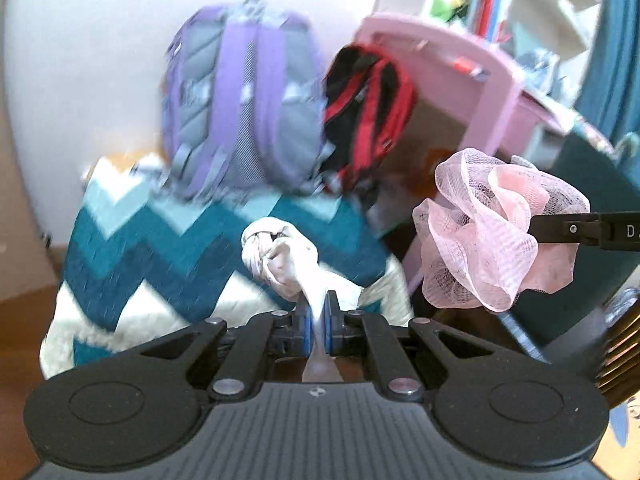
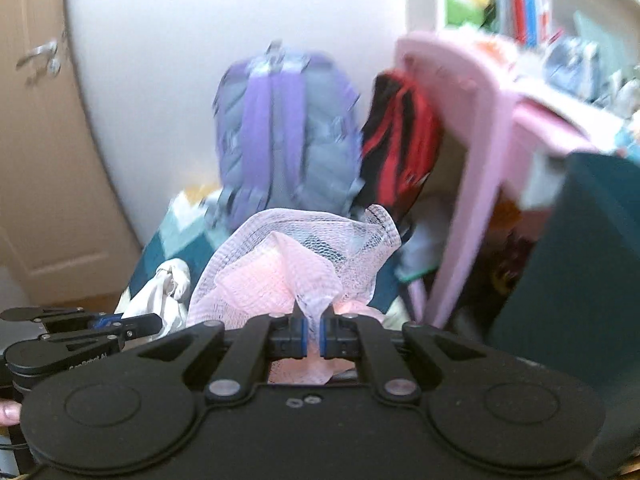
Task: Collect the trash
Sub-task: 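Carry tissue with left tool while right tool carries mesh bag to teal bin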
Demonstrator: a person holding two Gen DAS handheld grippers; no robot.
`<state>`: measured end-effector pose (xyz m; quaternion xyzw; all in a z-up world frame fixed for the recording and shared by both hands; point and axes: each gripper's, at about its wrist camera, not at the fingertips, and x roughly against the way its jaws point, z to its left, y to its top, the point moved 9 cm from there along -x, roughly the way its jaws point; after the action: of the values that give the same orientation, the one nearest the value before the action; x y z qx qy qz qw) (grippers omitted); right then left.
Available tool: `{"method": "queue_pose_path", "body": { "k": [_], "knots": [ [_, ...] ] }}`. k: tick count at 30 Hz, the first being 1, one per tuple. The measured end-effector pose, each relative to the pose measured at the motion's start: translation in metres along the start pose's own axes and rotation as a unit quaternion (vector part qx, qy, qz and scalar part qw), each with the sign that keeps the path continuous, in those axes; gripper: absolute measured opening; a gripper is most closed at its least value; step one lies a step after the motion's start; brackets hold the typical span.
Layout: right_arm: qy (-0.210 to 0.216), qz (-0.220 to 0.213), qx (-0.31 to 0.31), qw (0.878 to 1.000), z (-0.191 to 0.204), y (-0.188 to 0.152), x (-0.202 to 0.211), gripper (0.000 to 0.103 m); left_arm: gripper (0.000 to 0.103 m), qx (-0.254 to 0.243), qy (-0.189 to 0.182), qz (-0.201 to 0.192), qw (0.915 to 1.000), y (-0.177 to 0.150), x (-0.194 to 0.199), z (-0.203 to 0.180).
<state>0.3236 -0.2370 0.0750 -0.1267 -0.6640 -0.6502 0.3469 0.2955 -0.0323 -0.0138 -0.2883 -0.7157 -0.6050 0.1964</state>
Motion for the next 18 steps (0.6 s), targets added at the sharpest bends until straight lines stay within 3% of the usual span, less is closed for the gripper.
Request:
{"method": "queue_pose_path", "body": {
  "k": [10,18],
  "knots": [
    [-0.087,-0.080,-0.038,0.992,-0.104,0.057,0.079,0.004,0.006,-0.059,-0.081,-0.064,0.9929,0.095,0.034,-0.115],
    [-0.166,-0.070,-0.066,0.982,-0.188,0.065,0.099,0.004,0.006,-0.115,-0.154,-0.082,0.9780,0.139,0.037,-0.225]
  ]
}}
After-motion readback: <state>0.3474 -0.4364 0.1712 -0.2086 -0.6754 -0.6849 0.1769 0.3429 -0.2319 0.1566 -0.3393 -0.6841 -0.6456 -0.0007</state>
